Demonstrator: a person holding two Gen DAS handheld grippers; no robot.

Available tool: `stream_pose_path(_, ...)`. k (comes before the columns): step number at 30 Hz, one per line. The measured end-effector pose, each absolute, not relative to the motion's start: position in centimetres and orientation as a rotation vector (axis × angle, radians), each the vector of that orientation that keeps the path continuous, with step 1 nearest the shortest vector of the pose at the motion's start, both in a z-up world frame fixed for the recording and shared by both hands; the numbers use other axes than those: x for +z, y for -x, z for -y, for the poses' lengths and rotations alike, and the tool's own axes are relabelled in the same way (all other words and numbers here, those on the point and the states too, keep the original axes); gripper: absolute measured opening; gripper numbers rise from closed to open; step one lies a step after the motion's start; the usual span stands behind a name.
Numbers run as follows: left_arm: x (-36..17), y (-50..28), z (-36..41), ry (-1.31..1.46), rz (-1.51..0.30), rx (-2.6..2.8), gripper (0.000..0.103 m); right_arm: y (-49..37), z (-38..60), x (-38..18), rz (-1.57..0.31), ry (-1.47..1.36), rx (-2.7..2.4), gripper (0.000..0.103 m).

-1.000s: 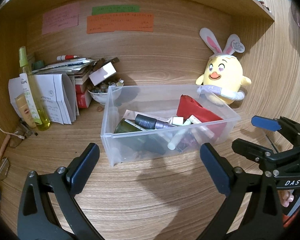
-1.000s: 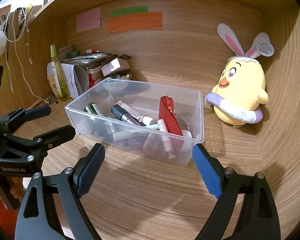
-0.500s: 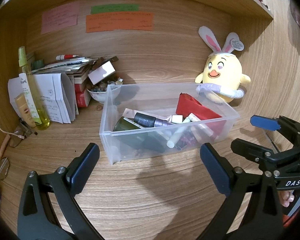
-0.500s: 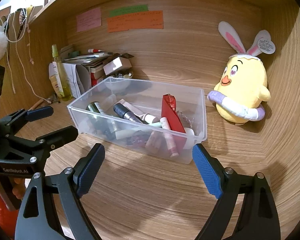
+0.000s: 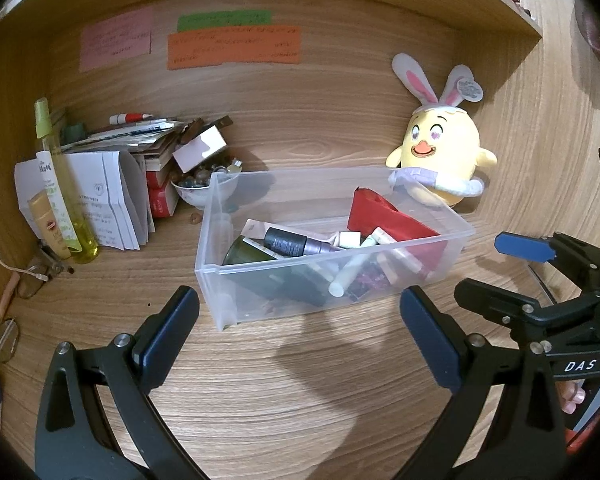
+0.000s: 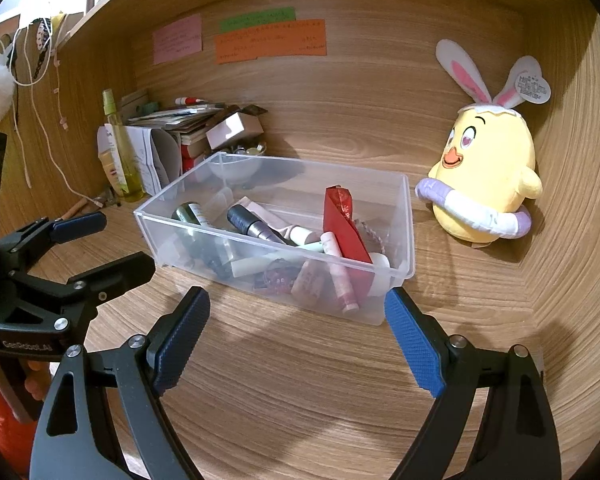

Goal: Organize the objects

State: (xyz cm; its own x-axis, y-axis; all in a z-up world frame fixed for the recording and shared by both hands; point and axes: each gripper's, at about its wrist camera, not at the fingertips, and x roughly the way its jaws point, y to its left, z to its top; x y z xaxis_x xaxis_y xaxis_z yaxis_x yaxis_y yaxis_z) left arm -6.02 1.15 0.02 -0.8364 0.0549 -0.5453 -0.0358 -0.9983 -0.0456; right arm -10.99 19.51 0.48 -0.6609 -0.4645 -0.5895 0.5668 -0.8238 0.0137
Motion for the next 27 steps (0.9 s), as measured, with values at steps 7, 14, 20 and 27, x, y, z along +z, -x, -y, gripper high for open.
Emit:
stream_pose_path(7,0.1,5.82,-1.42,0.866,0.032,2.963,0.102,11.02,-19.56,0.44,-0.228,-0.799,-2.427,0.088)
stream_pose_path(14,0.24,5.7,-1.54,0.852,0.022,2.967,0.102,11.08,-19.98,0.69,-0.198,-0.8,-2.432,0.088)
stream_pose_path(20,0.25,5.7,-1.65,0.864,0.032,2.929,0.102,11.13,-19.99,0.79,-0.193,-0.8,-2.433,0.088)
stream_pose_path(27,0.39,5.72,-1.68,0.862,0.045,2.929,0.102,11.05,-19.75,0.77,-0.203,-0.793,-2.431,0.088)
